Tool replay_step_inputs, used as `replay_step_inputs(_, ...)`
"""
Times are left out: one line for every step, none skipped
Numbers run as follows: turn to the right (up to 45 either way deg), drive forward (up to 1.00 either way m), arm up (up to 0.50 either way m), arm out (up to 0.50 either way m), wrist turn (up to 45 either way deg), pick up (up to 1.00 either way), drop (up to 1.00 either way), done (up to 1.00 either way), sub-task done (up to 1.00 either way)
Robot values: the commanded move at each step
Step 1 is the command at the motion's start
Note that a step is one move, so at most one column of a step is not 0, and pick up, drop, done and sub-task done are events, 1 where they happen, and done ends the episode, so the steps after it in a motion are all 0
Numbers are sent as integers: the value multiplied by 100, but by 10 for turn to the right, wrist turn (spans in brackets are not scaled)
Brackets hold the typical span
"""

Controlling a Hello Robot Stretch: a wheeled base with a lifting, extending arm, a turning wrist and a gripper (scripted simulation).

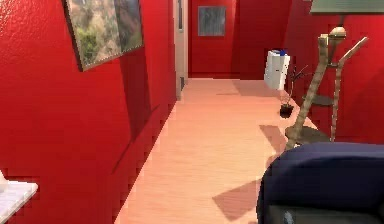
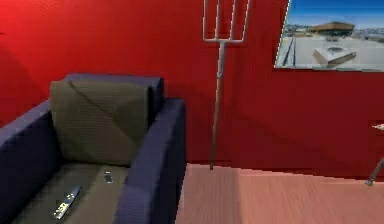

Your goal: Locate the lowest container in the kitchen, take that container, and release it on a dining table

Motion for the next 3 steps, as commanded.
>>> replay_step_inputs(0, 100, 0, 0, 0, 0, 0, 0, 0)
replay_step_inputs(0, 100, 0, 0, 0, 0, 0, 0, 0)
replay_step_inputs(30, 0, 0, 0, 0, 0, 0, 0, 0)
